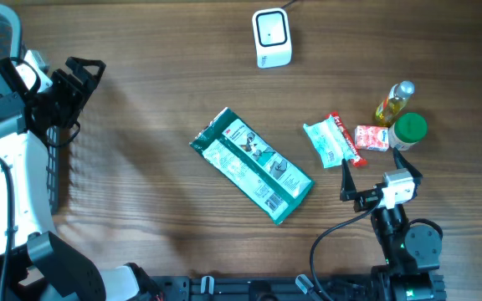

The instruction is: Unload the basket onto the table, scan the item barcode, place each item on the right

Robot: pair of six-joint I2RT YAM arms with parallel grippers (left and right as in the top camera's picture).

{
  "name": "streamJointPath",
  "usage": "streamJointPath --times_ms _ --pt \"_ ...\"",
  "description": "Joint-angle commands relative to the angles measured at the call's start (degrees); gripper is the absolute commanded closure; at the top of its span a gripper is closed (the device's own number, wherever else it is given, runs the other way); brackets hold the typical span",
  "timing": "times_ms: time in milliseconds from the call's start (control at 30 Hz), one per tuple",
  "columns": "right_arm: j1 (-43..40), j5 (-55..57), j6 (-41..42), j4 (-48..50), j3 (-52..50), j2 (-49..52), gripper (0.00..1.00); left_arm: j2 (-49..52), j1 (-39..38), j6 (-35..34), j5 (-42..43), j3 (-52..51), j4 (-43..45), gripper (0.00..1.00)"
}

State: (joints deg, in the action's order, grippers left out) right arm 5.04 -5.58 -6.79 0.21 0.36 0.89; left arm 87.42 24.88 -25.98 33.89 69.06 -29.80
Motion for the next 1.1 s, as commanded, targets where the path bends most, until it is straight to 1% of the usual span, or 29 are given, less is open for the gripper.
streamJointPath --times_ms 0,567,633,833,933,967,1033,1067 --pt "-0.3 -0.9 -0.7 0.2 -0.1 -0.6 0.00 -0.4 0.4 0.3 -0.2 0.3 0.2 0.00" --pt "-0.3 -0.9 -0.7 0.2 -0.1 -0.6 0.00 -1.4 0.4 0.3 -0.2 0.3 0.1 0.00" --pt "-0.3 -0.9 -0.7 0.2 -0.1 -0.6 0.00 -4.5 0.4 0.3 -0.2 0.3 -0.7 0.00" --pt "-0.3 -0.9 -0.7 0.2 -0.1 -0.6 0.00 -24.3 -0.9 0.3 -0.2 0.3 -1.8 0.00" --pt "-0.3 -0.9 -0.7 0.2 -0.1 -0.6 0.00 -32.5 -5.6 0.3 -0.2 0.3 -1.8 0.00" --pt "-0.3 -0.9 -0.7 0.2 -0.1 -0.6 0.00 -36.1 -9.1 0.5 -0.5 0.3 -1.7 0.00" --pt "-0.3 -0.9 -0.7 0.2 -0.1 -0.6 0.00 -40.0 -13.8 3.7 -8.4 0.3 -1.4 0.00" --pt "-0.3 -0.9 -0.7 0.2 -0.1 -0.6 0.00 -41.6 -15.7 4.0 -11.7 0.3 -1.4 0.00"
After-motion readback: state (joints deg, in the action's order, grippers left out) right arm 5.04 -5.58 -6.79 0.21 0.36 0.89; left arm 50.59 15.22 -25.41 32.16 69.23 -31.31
